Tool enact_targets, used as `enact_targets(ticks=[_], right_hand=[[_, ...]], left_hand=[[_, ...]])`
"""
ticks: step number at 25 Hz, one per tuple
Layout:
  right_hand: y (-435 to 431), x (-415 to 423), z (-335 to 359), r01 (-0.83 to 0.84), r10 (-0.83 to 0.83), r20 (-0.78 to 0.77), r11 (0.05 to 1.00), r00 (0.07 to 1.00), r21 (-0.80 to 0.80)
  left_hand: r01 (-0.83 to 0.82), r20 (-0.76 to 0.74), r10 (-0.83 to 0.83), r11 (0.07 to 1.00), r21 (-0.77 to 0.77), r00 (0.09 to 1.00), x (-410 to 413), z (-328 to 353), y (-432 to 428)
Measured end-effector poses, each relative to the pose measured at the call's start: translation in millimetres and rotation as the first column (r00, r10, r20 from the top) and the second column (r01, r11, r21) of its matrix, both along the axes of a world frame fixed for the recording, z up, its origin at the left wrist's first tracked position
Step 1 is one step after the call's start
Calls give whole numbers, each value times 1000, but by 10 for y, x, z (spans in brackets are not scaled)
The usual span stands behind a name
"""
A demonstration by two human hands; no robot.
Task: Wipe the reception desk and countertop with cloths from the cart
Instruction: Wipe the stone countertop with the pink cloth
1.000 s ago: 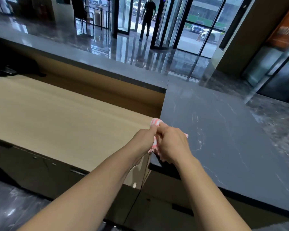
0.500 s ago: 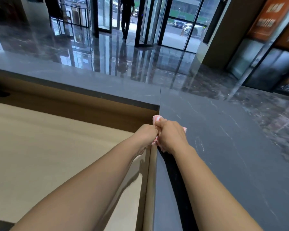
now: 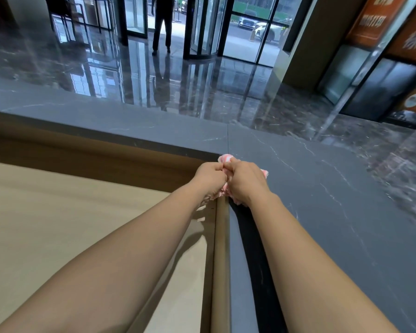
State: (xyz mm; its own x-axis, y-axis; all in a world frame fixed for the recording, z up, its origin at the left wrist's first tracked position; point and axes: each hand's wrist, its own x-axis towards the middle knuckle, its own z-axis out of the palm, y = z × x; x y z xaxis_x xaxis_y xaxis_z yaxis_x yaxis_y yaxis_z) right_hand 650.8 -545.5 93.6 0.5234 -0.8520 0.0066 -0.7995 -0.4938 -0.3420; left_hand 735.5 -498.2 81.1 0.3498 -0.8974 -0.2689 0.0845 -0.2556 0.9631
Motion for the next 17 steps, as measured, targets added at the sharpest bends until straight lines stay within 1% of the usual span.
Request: enact_targets(ticks=[3,6,11,17], right_hand=[[129,-69,-15,-4,3,47,1000,999,13],[332,-170,-41,-14,15,34,1000,999,-20],[818,-433,-44,-63,64,49,998,997,-25],[1519,-826,-53,-127,129,60,991,990,-33]], left_hand=[[19,21,-20,999,36,1000,-50,-3,114],[17,28,-19,997,71,999,-119,-48,273],[-2,105,-5,998,69,994,-350,-150,733],[-51,121,43,997,63,992,-762,-165,1471]])
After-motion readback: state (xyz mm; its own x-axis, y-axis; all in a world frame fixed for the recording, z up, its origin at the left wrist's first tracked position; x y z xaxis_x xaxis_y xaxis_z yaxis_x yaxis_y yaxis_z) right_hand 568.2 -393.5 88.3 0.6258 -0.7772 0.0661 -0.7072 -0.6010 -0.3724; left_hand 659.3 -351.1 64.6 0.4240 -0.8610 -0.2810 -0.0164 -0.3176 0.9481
